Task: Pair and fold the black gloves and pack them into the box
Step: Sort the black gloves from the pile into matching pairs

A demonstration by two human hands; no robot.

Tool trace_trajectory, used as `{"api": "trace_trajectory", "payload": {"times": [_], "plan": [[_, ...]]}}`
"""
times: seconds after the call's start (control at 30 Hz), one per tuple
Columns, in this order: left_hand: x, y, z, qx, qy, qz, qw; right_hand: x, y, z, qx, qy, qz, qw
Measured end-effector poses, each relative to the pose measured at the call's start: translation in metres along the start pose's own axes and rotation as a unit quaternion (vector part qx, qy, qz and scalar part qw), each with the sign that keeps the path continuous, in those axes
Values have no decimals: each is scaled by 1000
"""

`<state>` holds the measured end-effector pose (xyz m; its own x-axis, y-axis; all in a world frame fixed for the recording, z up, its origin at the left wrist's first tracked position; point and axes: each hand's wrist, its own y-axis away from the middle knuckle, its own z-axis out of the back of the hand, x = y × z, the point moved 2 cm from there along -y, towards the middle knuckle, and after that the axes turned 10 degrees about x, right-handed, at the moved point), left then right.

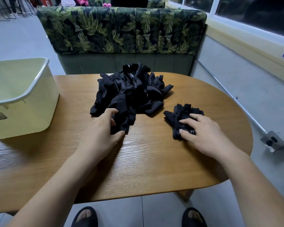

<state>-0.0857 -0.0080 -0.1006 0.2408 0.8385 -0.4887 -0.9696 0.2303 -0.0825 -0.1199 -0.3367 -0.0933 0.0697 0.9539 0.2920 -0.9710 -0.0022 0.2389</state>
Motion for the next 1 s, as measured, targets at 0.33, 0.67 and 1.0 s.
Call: {"api": "trace_trajectory", "payload": {"times": [0.33, 0.67, 1.0], "plan": [[-5, 7, -3, 23, -46, -18, 998, -21, -11, 6, -105, 12, -28, 994], [-23, 16, -1, 67, -52, -64, 994, 56, 26, -11, -179, -7, 170, 969], [-33, 26, 13, 211, 2, -100, 972, 76, 31, -25, -38, -127, 209, 969]]}}
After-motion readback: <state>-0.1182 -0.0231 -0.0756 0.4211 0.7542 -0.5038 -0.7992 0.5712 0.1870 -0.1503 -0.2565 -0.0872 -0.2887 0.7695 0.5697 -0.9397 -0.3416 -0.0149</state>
